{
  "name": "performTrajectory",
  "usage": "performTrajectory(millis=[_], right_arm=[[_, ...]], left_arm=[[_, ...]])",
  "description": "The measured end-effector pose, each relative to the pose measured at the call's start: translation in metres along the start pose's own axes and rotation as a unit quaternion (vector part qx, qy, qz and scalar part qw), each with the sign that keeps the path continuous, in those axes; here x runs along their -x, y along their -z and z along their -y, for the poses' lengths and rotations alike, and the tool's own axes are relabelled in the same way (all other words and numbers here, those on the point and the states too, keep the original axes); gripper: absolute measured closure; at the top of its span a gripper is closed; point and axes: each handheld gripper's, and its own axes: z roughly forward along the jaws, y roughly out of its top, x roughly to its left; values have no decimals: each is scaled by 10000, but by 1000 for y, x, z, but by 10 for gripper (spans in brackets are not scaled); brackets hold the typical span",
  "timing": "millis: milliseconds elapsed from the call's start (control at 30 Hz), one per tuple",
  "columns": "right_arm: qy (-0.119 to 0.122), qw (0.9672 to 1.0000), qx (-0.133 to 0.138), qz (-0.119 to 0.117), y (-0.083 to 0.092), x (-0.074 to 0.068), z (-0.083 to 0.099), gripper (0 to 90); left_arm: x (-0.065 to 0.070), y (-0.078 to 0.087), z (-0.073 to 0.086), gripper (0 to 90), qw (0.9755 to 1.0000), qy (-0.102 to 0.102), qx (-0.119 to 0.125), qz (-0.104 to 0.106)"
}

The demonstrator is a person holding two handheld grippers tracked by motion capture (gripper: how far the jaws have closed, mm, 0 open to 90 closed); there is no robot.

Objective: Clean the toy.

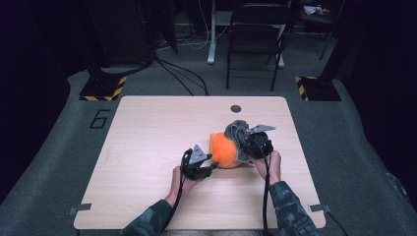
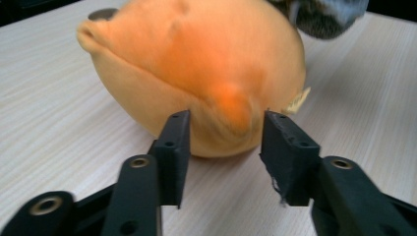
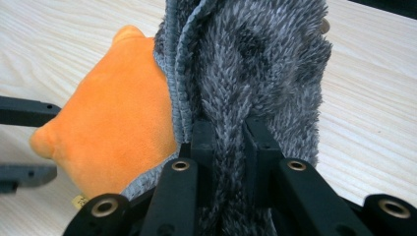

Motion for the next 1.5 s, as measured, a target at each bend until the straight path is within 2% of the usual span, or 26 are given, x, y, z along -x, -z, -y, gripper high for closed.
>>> performTrajectory(millis=[67,133,200,267,400,500,600,733,800,900,933,967,1000,1033,1067,1100,1133,1167,1200,1367,1400,1433,1500], right_arm=[[-24,10000,-7,-4,-1,0,0,771],[96,10000,-2,12,-1,1,0,771],[46,10000,19,-12,-1,-1,0,771],[71,10000,13,-24,-1,-1,0,771],[48,10000,18,-27,-1,0,1,771],[60,10000,55,-27,0,-1,0,771],[58,9999,104,-20,5,1,-2,771],[14,9998,206,-68,15,-1,-9,771],[48,9995,273,-122,19,-4,-12,771],[83,9980,476,-397,32,-21,-23,771],[83,9980,476,-397,32,-21,-23,771],[138,9969,518,-580,35,-32,-28,770],[172,9964,524,-644,35,-37,-29,770],[172,9964,524,-644,35,-37,-29,770],[369,9962,394,-687,30,-51,-29,768],[369,9962,394,-687,30,-51,-29,768],[471,9962,337,-653,26,-56,-29,767],[647,9968,171,-447,16,-62,-25,768],[764,9964,134,-341,13,-64,-23,768],[992,9950,60,-116,9,-61,-20,768],[992,9950,60,-116,9,-61,-20,768],[963,9953,-32,44,10,-59,-19,768],[954,9954,12,33,9,-56,-18,768]], left_arm=[[2,-3,2,448,9998,-23,-65,-198],[3,-5,2,437,9997,-21,-71,-251],[3,-7,2,443,9996,-22,-63,-268],[5,-11,3,453,9993,-107,-90,-341],[6,-15,3,590,9994,-47,-71,-329],[8,-15,1,702,9993,-86,-87,-355],[6,-13,-1,747,9997,27,-74,-237],[3,-8,-5,761,9998,153,-67,-87],[2,-4,-9,762,9994,346,-10,21],[4,4,-16,766,9987,487,60,141],[4,4,-16,765,9987,487,60,141],[5,6,-18,765,9983,543,80,188],[5,6,-18,765,9983,543,80,188],[6,8,-18,765,9975,644,100,276],[6,10,-20,764,9973,637,91,355],[6,10,-20,764,9973,637,91,355],[6,10,-20,764,9976,603,124,330],[6,8,-19,764,9976,614,66,319],[5,8,-18,763,9975,628,39,333],[1,6,-15,762,9969,701,40,367],[1,6,-15,762,9969,701,40,367],[0,6,-15,761,9967,723,36,378],[0,6,-14,759,9965,733,39,390]])
